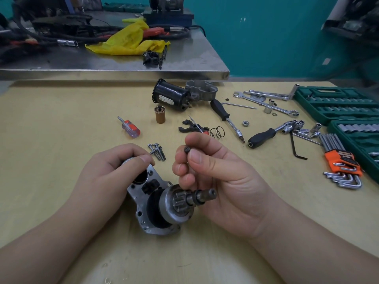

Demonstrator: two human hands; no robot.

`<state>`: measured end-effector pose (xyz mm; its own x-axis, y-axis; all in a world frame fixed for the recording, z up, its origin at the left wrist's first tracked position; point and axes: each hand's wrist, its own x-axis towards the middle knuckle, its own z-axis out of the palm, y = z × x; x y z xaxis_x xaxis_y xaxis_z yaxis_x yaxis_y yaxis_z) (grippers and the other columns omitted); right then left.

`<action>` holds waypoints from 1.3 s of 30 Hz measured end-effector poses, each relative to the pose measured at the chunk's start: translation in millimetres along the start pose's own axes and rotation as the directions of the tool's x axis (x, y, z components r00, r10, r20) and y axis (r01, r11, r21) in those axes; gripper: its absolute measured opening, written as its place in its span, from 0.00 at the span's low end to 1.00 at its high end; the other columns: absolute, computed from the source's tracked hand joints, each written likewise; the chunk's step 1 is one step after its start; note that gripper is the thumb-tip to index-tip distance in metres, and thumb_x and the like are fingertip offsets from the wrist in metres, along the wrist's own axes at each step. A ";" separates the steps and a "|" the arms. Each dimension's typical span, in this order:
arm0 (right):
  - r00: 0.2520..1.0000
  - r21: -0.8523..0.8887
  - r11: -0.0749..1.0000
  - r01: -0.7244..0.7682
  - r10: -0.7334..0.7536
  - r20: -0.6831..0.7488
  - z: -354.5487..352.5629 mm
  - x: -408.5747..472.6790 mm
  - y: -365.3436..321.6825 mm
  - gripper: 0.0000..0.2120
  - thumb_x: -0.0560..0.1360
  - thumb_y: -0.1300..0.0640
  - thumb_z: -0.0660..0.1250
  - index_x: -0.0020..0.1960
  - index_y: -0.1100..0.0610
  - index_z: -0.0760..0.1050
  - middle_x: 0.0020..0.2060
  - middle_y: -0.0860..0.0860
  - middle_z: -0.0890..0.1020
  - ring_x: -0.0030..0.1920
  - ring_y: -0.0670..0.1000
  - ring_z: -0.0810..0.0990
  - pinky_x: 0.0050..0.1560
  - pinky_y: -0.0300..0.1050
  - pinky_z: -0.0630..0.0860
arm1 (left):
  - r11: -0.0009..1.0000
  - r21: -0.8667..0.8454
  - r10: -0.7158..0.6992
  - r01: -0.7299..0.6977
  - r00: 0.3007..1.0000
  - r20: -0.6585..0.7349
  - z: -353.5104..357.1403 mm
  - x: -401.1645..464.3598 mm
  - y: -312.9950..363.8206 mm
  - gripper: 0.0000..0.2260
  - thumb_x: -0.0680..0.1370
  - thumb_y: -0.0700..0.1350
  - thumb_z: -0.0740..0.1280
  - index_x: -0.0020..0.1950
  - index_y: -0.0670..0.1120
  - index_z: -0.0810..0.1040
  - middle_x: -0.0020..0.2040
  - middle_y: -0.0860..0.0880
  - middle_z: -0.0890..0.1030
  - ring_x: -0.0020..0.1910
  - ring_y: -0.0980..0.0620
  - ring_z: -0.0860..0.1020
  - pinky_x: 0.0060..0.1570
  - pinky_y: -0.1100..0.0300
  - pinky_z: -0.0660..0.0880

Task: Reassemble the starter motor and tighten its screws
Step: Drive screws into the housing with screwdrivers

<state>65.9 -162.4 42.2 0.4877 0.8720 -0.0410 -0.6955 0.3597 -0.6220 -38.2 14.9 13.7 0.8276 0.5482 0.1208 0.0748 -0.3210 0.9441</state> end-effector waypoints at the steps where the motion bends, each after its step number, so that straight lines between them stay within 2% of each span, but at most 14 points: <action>1: 1.000 -0.005 1.000 0.002 -0.002 0.001 0.0 0.0 0.0 0.12 0.74 0.70 0.67 0.46 0.57 0.86 0.40 0.57 0.85 0.37 0.50 0.84 0.36 0.38 0.81 | 1.000 -0.001 0.000 0.000 1.000 0.001 -0.3 -0.1 -0.3 0.21 0.68 0.62 0.67 0.48 0.47 0.87 0.40 0.38 0.81 0.41 0.37 0.79 0.46 0.47 0.73; 5: 1.000 -0.032 0.999 0.011 -0.011 0.005 -0.5 -0.1 -0.1 0.12 0.74 0.70 0.68 0.46 0.56 0.86 0.40 0.56 0.85 0.38 0.50 0.84 0.37 0.38 0.81 | 1.000 -0.016 -0.007 0.007 1.000 0.000 -0.6 -1.1 -0.6 0.21 0.68 0.62 0.67 0.48 0.47 0.86 0.40 0.37 0.81 0.39 0.45 0.78 0.45 0.47 0.72; 8: 1.000 -0.047 0.999 0.012 -0.011 0.020 -1.8 -0.5 -0.2 0.12 0.74 0.70 0.68 0.46 0.56 0.86 0.40 0.56 0.85 0.38 0.50 0.84 0.37 0.38 0.81 | 0.999 -0.037 -0.022 0.023 1.000 0.007 -0.2 -1.4 1.0 0.21 0.68 0.62 0.68 0.47 0.46 0.86 0.41 0.35 0.80 0.38 0.44 0.77 0.45 0.47 0.72; 11: 0.999 -0.072 0.997 0.026 -0.023 0.034 -4.6 -0.3 -2.4 0.12 0.74 0.69 0.68 0.47 0.56 0.87 0.40 0.55 0.85 0.38 0.50 0.83 0.38 0.40 0.81 | 1.000 -0.028 -0.013 0.013 1.000 -0.002 0.2 -1.2 2.3 0.21 0.69 0.62 0.67 0.48 0.47 0.87 0.39 0.39 0.80 0.38 0.47 0.77 0.45 0.49 0.72; 18: 0.976 -0.192 0.969 0.157 -0.182 -0.121 -15.6 5.9 -18.0 0.09 0.71 0.63 0.74 0.50 0.58 0.89 0.40 0.54 0.84 0.38 0.49 0.81 0.39 0.40 0.80 | 0.995 -0.093 -0.032 0.024 0.996 -0.083 4.8 -4.1 -0.1 0.24 0.77 0.67 0.64 0.48 0.47 0.85 0.40 0.38 0.82 0.34 0.48 0.80 0.40 0.52 0.76; 20: 0.951 -0.234 0.952 0.198 -0.244 -0.188 -17.2 7.2 -17.4 0.08 0.72 0.63 0.73 0.48 0.57 0.88 0.40 0.55 0.84 0.37 0.50 0.81 0.37 0.41 0.80 | 0.994 -0.105 -0.049 0.035 0.990 -0.135 6.1 -2.8 -1.2 0.23 0.79 0.67 0.65 0.47 0.48 0.85 0.40 0.38 0.83 0.33 0.49 0.80 0.39 0.56 0.77; 22: 0.904 -0.283 0.928 0.242 -0.322 -0.281 -19.7 8.3 -16.6 0.07 0.73 0.63 0.71 0.48 0.57 0.87 0.40 0.57 0.84 0.37 0.51 0.82 0.37 0.42 0.80 | 0.995 -0.095 -0.047 0.029 0.980 -0.193 6.2 0.2 -3.1 0.20 0.82 0.65 0.66 0.45 0.50 0.85 0.39 0.43 0.84 0.33 0.57 0.79 0.35 0.67 0.75; 25: 0.779 -0.471 0.830 0.300 -0.498 -0.381 -25.1 7.2 -19.2 0.04 0.81 0.65 0.68 0.53 0.58 0.80 0.42 0.59 0.87 0.39 0.54 0.84 0.39 0.44 0.80 | 0.998 -0.056 -0.026 0.013 0.973 -0.228 5.2 3.1 -4.9 0.19 0.84 0.62 0.63 0.47 0.50 0.83 0.41 0.45 0.83 0.34 0.60 0.77 0.33 0.71 0.70; 28: 0.665 -0.576 0.723 0.382 -0.648 -0.372 -26.5 4.8 -24.3 0.03 0.84 0.65 0.67 0.54 0.59 0.78 0.44 0.61 0.88 0.38 0.54 0.85 0.35 0.43 0.78 | 1.000 -0.019 0.020 -0.023 0.989 -0.145 1.5 1.6 -4.9 0.17 0.80 0.66 0.69 0.50 0.52 0.83 0.44 0.48 0.82 0.38 0.62 0.77 0.38 0.73 0.71; 30: 0.622 -0.625 0.659 0.418 -0.709 -0.332 -24.9 3.7 -25.6 0.02 0.84 0.65 0.67 0.54 0.59 0.77 0.45 0.60 0.88 0.38 0.54 0.85 0.34 0.42 0.77 | 0.998 0.049 0.033 -0.030 0.998 -0.062 -1.2 1.8 -6.6 0.18 0.71 0.69 0.71 0.52 0.60 0.82 0.46 0.52 0.83 0.45 0.60 0.80 0.46 0.66 0.74; 32: 0.618 -0.656 0.614 0.440 -0.737 -0.275 -23.5 3.0 -22.7 0.02 0.84 0.64 0.68 0.54 0.59 0.77 0.44 0.60 0.88 0.37 0.55 0.86 0.33 0.41 0.77 | 0.989 0.135 0.048 -0.053 0.998 0.036 -0.5 2.3 -7.9 0.20 0.64 0.71 0.71 0.52 0.66 0.81 0.49 0.57 0.83 0.50 0.60 0.82 0.50 0.63 0.75; 35: 0.637 -0.721 0.563 0.403 -0.739 -0.221 -23.0 2.6 -15.0 0.01 0.83 0.62 0.69 0.54 0.58 0.79 0.44 0.57 0.89 0.40 0.56 0.87 0.37 0.43 0.80 | 0.976 0.182 0.094 -0.120 0.985 0.147 7.5 0.2 -9.5 0.19 0.66 0.70 0.72 0.51 0.63 0.81 0.48 0.60 0.84 0.50 0.59 0.83 0.47 0.68 0.75; 39: 0.662 -0.737 0.587 0.335 -0.704 -0.259 -28.1 4.5 -11.5 0.02 0.83 0.62 0.70 0.55 0.59 0.80 0.44 0.56 0.89 0.42 0.54 0.87 0.40 0.45 0.80 | 0.964 0.197 0.159 -0.181 0.980 0.123 9.8 -1.2 -12.4 0.17 0.69 0.69 0.71 0.50 0.60 0.81 0.47 0.59 0.84 0.47 0.57 0.82 0.43 0.71 0.73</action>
<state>91.0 -171.9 27.2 0.9488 0.2379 0.2079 0.1444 0.2586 -0.9551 -34.7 10.7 -1.1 0.8908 0.3915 0.2305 0.0322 -0.5605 0.8275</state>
